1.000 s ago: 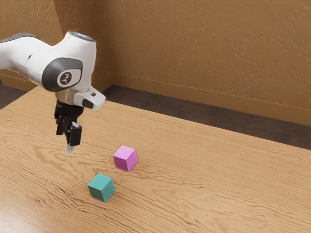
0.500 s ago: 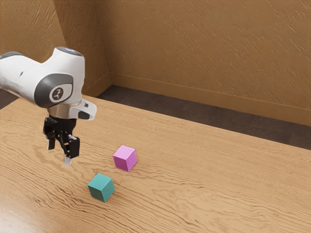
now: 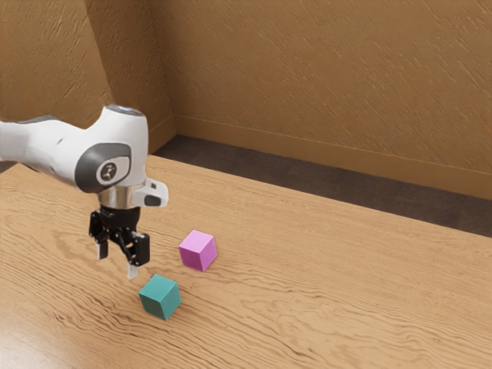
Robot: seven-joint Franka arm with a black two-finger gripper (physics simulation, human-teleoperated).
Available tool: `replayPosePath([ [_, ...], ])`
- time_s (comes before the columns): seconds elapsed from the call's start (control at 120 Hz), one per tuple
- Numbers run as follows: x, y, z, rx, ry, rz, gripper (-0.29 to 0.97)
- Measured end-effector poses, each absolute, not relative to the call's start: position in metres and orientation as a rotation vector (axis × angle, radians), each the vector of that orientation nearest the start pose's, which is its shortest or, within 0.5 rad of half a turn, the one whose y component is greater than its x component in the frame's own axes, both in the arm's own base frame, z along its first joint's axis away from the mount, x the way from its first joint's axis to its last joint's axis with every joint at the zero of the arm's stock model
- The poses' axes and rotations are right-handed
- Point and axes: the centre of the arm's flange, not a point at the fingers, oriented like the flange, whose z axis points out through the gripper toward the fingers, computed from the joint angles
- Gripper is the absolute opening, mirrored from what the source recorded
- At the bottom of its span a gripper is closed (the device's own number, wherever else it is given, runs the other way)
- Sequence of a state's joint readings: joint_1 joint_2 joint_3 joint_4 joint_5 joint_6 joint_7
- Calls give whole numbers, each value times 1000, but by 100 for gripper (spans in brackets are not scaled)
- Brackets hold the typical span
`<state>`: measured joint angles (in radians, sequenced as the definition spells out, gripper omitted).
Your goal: Pick up the blue block with one arm, and put the blue block on the pink block with one arm
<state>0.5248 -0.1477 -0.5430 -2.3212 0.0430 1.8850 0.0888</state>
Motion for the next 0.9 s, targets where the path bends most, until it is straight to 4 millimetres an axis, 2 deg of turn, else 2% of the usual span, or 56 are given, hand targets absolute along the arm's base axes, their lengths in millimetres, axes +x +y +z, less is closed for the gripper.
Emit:
replayPosePath([
  [0.167, 450, -6, 352, -3005, 117, 485, 68],
  [0.308, 456, -7, 343, -3014, 95, 453, 68],
  [0.433, 462, -20, 340, -3018, 112, 409, 68],
  [0.642, 469, -29, 312, -3049, 117, 435, 68],
  [0.9, 478, -26, 285, -3083, 87, 464, 68],
])
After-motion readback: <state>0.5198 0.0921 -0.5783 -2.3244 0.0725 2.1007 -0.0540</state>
